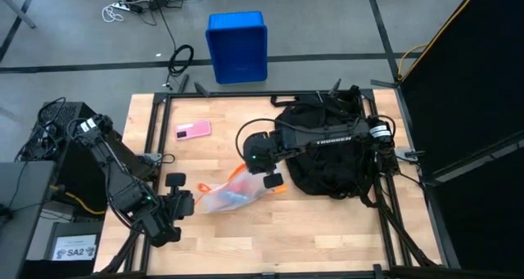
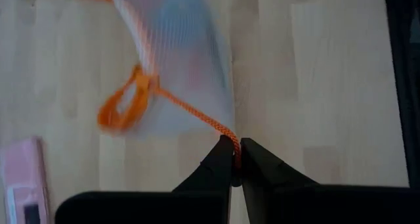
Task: Unpack backpack
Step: Close the zip bag
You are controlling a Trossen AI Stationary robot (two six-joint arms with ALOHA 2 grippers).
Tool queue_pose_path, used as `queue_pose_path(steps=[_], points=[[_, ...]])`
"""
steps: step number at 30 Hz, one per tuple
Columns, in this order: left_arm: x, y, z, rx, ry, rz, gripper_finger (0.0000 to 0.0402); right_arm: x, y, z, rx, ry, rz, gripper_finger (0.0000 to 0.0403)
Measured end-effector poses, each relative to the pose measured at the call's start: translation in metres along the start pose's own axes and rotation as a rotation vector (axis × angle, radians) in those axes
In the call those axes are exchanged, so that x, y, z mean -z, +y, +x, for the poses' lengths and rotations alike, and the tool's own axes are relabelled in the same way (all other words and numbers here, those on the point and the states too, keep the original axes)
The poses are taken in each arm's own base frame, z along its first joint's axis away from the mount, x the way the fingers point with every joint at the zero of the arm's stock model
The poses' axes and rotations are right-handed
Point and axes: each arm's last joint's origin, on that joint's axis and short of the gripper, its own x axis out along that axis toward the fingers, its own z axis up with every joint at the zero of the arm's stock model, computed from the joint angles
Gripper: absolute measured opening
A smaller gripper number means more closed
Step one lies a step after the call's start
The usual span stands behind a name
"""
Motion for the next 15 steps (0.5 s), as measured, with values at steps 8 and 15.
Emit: queue_pose_path(steps=[8,15], points=[[0.02,0.003,-0.006,-0.043,0.184,-0.138,0.0,0.019,0.017,-0.004,0.038,0.244,0.031,0.0001],[0.032,0.003,-0.011,-0.081,0.245,-0.186,0.0,0.018,0.043,-0.009,0.026,0.272,0.008,0.0]])
